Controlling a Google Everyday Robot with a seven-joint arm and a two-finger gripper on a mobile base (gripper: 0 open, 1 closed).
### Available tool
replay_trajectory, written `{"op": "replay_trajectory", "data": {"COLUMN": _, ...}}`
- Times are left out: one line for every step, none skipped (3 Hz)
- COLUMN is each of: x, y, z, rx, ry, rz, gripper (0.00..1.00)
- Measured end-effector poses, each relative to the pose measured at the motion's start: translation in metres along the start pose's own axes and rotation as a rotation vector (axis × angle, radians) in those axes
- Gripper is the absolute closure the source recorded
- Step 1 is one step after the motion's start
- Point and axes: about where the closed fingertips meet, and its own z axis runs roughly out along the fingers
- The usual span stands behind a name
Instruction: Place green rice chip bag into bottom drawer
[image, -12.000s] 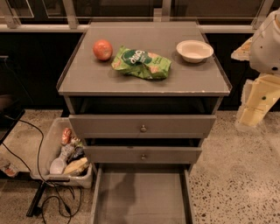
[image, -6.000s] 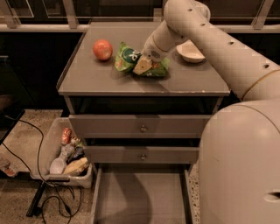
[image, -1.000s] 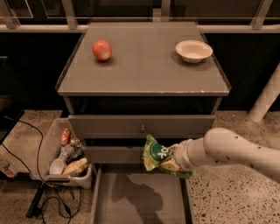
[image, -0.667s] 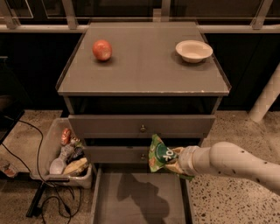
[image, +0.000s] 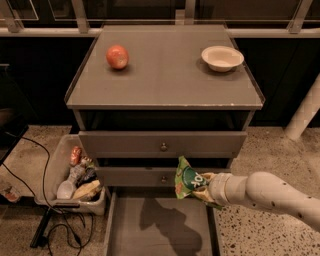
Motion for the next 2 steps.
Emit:
{"op": "replay_trajectory", "data": {"x": 0.007, "y": 0.003, "z": 0.012, "rx": 0.005, "ry": 0.021, "rz": 0.012, "gripper": 1.00}}
{"op": "replay_trajectory", "data": {"x": 0.046, "y": 0.010, "z": 0.059, "rx": -0.001, "ry": 0.065, "rz": 0.056, "gripper": 1.00}}
